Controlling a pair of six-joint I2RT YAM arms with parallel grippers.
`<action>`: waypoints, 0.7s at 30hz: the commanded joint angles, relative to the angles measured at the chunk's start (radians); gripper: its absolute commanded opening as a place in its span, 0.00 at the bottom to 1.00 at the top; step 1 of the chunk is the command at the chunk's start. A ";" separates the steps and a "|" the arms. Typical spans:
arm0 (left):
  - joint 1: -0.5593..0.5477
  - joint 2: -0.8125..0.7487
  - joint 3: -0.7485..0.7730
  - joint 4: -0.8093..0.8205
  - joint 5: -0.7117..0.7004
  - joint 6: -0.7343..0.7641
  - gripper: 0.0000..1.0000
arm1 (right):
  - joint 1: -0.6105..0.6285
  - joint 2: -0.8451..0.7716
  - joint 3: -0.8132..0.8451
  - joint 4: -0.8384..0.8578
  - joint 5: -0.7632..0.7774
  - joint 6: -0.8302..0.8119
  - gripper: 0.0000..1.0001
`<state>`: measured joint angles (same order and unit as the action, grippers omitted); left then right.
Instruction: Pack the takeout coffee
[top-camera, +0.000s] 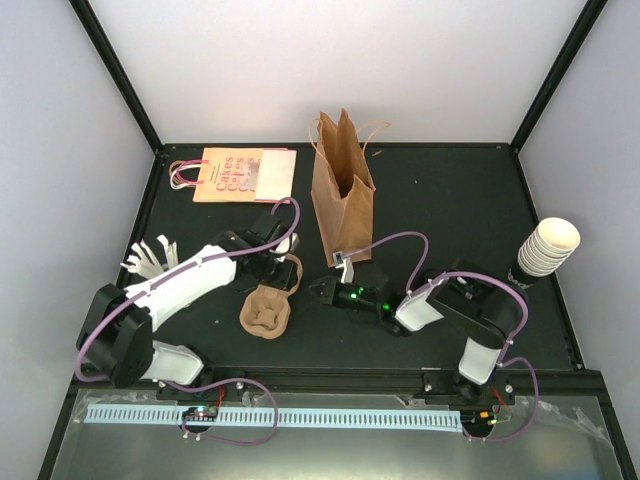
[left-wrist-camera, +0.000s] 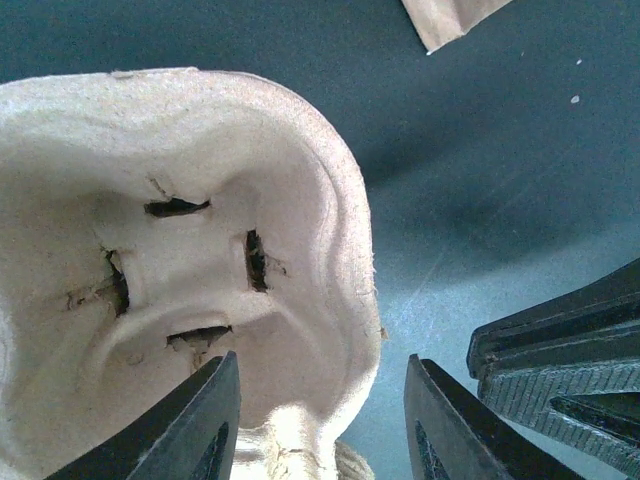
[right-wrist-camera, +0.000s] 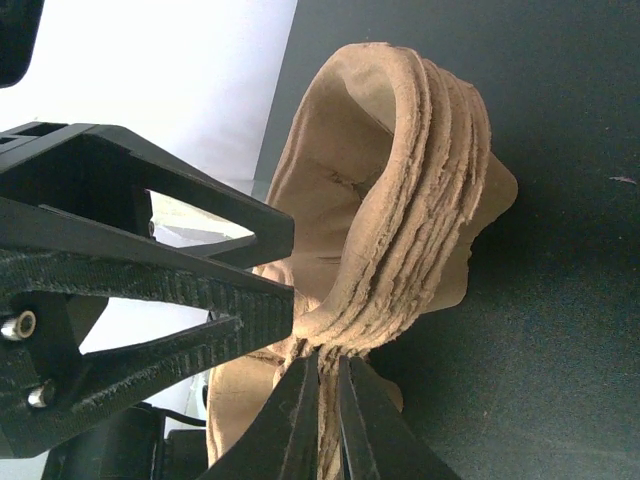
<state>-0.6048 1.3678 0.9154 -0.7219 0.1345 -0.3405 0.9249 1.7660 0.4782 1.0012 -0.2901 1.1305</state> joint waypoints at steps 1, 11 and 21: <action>-0.015 0.028 0.048 -0.030 -0.017 0.015 0.48 | -0.005 -0.008 -0.003 0.014 0.027 -0.021 0.11; -0.020 0.079 0.079 -0.041 0.021 0.052 0.42 | -0.005 0.003 0.006 0.019 0.017 -0.021 0.11; -0.022 0.099 0.107 -0.072 0.077 0.082 0.27 | -0.005 0.009 0.016 0.014 0.012 -0.022 0.11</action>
<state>-0.6174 1.4563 0.9794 -0.7628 0.1631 -0.2867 0.9249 1.7664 0.4782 1.0012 -0.2909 1.1271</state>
